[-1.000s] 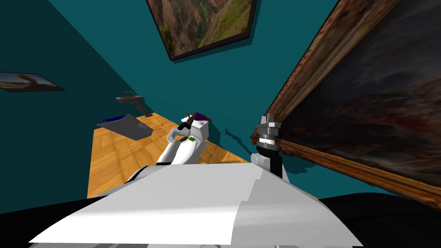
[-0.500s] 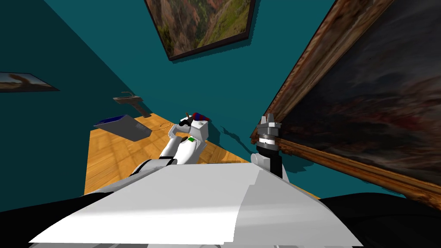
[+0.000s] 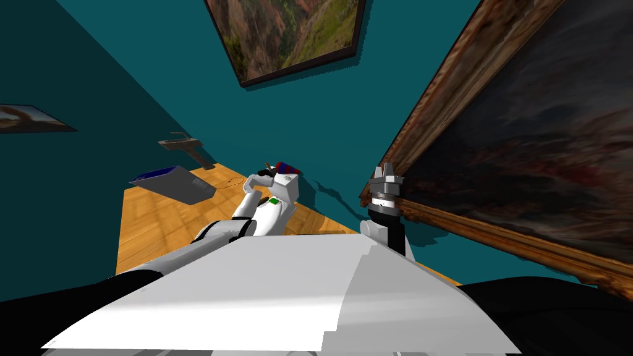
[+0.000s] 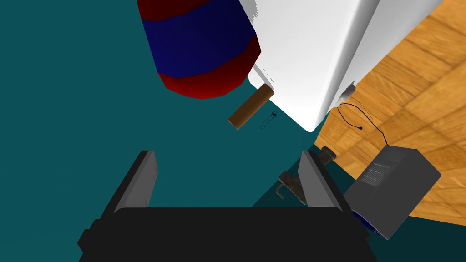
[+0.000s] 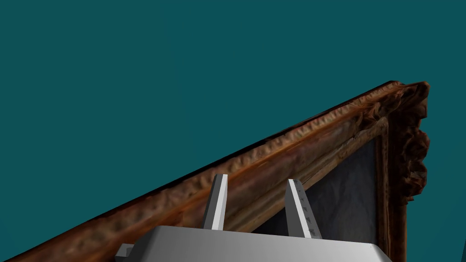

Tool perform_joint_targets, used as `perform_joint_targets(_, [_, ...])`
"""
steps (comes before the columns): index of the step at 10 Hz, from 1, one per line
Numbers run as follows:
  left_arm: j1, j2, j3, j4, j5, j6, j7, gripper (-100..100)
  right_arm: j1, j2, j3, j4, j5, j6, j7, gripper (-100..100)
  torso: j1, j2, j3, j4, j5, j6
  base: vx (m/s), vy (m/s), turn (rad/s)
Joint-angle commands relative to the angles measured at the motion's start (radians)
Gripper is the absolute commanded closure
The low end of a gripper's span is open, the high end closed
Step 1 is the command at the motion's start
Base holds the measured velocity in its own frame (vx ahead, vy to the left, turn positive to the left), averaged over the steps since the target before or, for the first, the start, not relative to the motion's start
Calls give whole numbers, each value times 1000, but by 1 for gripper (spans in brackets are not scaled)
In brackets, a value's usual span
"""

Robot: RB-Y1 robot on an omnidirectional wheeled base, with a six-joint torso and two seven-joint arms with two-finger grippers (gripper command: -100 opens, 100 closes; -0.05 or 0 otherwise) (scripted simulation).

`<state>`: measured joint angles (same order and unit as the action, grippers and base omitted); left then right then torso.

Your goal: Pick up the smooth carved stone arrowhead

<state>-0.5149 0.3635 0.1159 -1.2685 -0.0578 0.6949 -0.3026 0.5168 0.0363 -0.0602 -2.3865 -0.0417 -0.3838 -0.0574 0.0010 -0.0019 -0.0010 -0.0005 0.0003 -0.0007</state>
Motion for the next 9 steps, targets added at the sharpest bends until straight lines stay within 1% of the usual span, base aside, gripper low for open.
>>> perform_joint_targets(1, [-50,-1,16,50,-4,50,-17,-100,0,0,0,0,0,0,0,0,0,0,0,0,0,0,37,10,-30])
perform_joint_targets(2, [-69,-1,16,82,-4,74,-17,-100,0,0,0,0,0,0,0,0,0,-1,0,0,0,0,31,10,-22])
perform_joint_targets(3, [-69,-1,16,90,-4,74,-17,-100,0,0,0,0,0,0,0,0,0,-1,0,0,0,0,13,7,-1])
perform_joint_targets(4, [-108,-3,30,118,-7,125,-32,-100,0,0,0,0,0,0,0,0,0,0,0,0,0,0,30,14,-28])
perform_joint_targets(5, [-119,-3,30,144,-7,129,-32,-100,0,0,0,0,0,0,0,0,0,0,0,0,0,0,32,15,-23])
perform_joint_targets(6, [-119,-3,30,153,-7,129,-32,-100,0,0,0,0,0,0,0,0,0,0,0,0,0,0,14,6,2])
perform_joint_targets(7, [-164,-6,44,190,-9,179,-46,-100,0,0,0,0,0,0,0,0,0,0,0,0,0,0,28,13,-25])
perform_joint_targets(8, [-168,-6,44,216,-9,182,-46,-100,0,0,0,0,0,0,0,0,0,0,0,0,0,0,37,14,-24])
perform_joint_targets(9, [-214,-11,57,257,-11,217,-60,-100,0,0,0,0,0,0,0,0,0,-1,0,0,0,0,45,18,-24])
